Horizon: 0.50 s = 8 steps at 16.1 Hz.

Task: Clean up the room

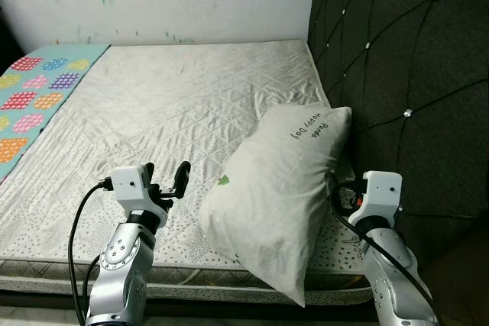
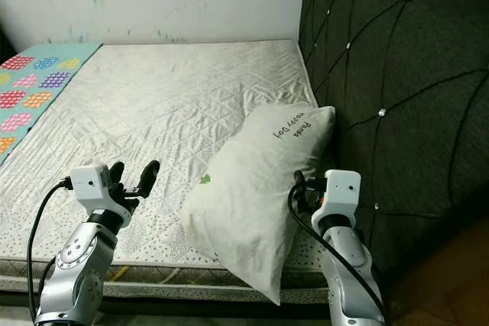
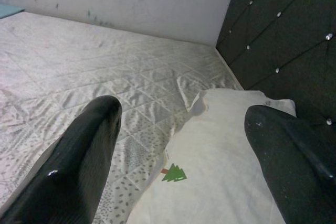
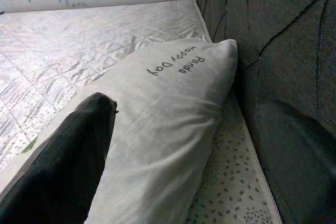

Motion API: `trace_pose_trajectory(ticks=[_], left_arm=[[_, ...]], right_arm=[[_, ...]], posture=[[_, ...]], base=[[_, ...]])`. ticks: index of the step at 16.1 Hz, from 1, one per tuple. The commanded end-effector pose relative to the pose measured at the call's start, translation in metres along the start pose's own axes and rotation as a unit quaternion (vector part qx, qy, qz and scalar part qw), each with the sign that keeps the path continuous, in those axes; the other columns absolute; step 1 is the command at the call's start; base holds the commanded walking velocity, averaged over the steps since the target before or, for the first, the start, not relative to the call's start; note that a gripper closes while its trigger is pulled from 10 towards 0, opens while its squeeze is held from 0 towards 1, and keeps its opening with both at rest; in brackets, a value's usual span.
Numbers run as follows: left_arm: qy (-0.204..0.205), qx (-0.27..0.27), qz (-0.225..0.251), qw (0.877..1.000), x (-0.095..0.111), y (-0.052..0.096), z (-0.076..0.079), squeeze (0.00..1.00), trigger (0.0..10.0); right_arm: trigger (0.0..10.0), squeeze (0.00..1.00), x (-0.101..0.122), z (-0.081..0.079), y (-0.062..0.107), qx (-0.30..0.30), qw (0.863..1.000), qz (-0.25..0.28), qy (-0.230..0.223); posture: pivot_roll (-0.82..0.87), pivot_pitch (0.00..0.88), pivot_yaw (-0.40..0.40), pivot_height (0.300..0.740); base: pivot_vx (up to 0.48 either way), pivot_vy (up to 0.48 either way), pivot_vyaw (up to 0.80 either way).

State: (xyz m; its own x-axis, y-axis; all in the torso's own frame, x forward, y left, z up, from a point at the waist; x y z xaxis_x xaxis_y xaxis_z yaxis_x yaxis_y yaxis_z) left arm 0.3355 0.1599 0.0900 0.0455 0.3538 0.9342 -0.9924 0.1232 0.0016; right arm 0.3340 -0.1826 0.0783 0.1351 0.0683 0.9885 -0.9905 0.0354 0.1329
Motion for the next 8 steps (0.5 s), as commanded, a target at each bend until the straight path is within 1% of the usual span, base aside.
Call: trace_pose_trajectory(ticks=[1,5,8], left_arm=[[0.0,0.006,-0.002,1.0,0.0008,-0.0006,-0.0041,0.0,10.0],[0.0,0.007,-0.002,1.0,0.0009,-0.0006,-0.0046,0.0,10.0],[0.003,0.008,-0.003,1.0,0.0002,-0.0002,-0.004,0.0,10.0]], right_arm=[[10.0,0.0,0.0096,-0.004,-0.0022,0.006,1.0,0.017,-0.003],[10.0,0.0,0.0064,-0.0072,0.0001,0.014,1.0,0.014,-0.003],[10.0,0.0,0.0054,-0.0083,0.0006,0.017,1.0,0.012,-0.001]], posture=[[-0.26,0.0,0.081,0.74],[-0.26,0.0,0.084,0.735],[-0.26,0.0,0.078,0.695]], base=[[0.0,0.0,0.0],[0.0,0.0,0.0],[0.0,0.0,0.0]])
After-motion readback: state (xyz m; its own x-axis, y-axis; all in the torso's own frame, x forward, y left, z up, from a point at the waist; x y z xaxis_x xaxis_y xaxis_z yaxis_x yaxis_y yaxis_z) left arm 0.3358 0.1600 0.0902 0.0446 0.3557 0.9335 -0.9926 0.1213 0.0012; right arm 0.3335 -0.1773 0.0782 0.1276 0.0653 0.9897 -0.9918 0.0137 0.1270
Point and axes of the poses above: a point about 5 cm out from each wrist's last joint towards the gripper, its own y axis pointing back from the gripper into the wrist, its own x axis along the axis of the wrist's last joint, z = x × y, the point moved 6 cm from there along -y, pointing out of the wrist towards the gripper, and after that the axes turned 6 degrees about y, right-handed, at the moved point
